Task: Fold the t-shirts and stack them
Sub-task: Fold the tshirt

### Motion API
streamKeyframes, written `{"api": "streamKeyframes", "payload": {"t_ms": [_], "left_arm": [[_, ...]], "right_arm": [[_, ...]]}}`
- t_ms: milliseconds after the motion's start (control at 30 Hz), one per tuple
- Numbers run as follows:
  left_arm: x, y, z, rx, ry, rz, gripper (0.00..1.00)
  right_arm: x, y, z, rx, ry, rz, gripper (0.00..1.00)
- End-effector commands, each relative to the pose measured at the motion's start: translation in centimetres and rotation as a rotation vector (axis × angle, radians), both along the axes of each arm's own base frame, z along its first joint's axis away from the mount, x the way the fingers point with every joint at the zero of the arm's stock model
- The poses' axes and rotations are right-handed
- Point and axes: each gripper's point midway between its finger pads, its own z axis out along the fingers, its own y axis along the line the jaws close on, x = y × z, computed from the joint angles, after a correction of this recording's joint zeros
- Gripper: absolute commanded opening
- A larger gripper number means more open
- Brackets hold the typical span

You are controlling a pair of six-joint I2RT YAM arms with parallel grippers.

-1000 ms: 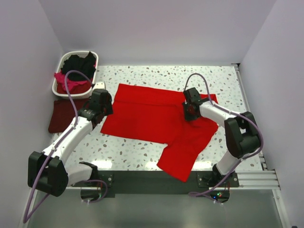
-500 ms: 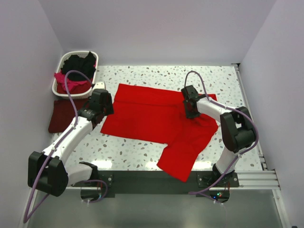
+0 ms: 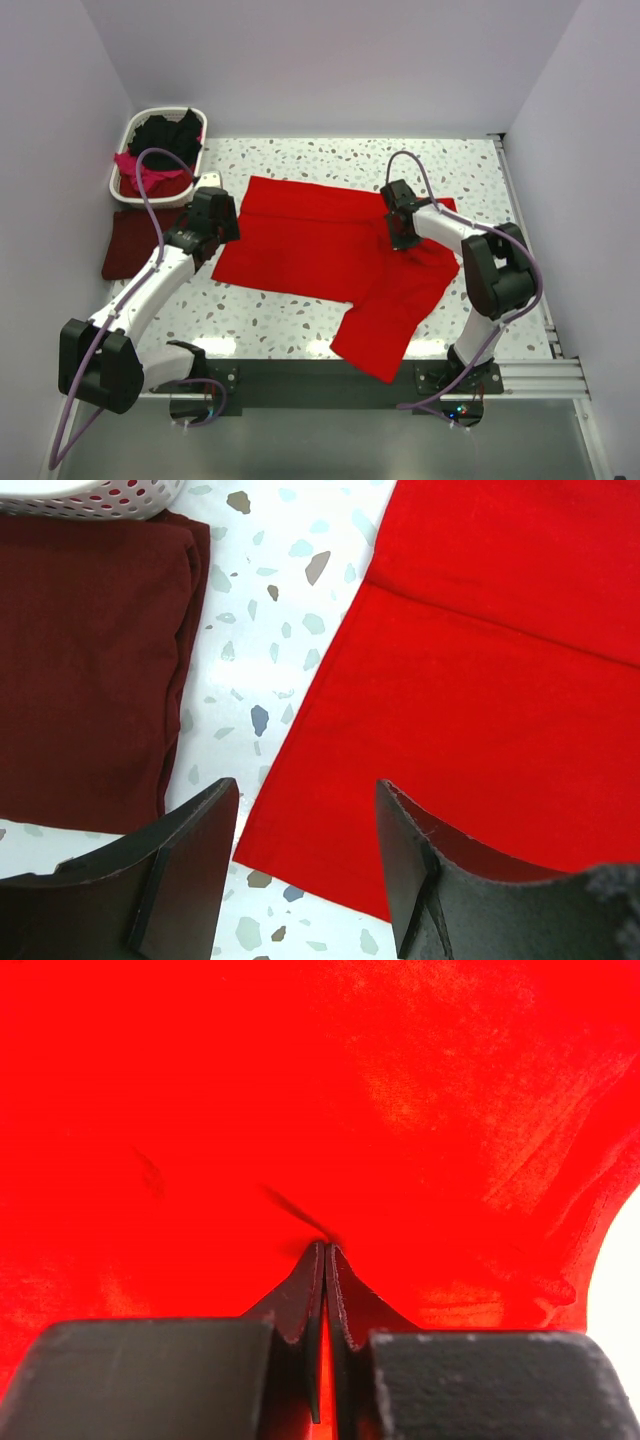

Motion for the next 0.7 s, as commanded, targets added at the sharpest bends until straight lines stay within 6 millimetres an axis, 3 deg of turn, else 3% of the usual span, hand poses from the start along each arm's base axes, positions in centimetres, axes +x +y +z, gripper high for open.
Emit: {"api": "streamKeyframes", "payload": {"t_ms": [0,200,433,567,667], "left_arm": [[0.5,0.3,0.5,0.015,-0.029,0.006,0.62],[0.5,0.1,0.5,0.011,-0.029,-0.001,0.62],[0.5,0.2,0.5,0.010,-0.028,-0.001,0.62],[0.5,0.2,0.4,0.012,-0.025,-0.002,0.62],[0.5,0.1,0.3,0.011,-0.022,-0.006,0.63]], "right_arm": [[0.7,0.4,1.4,0.012,-0.018,0.012,0.00],[0.4,0.8,2.6,0.044,-0.022,0.027,0.00],[0.2,3.6,5.6,0.196,-0.016,0.071,0.00],[-0.2,4.3,5.5,0.233,0.015,0.085,0.00],[-0.2,3.7,4.4,0.201,0.049,0.067,0.00]]}}
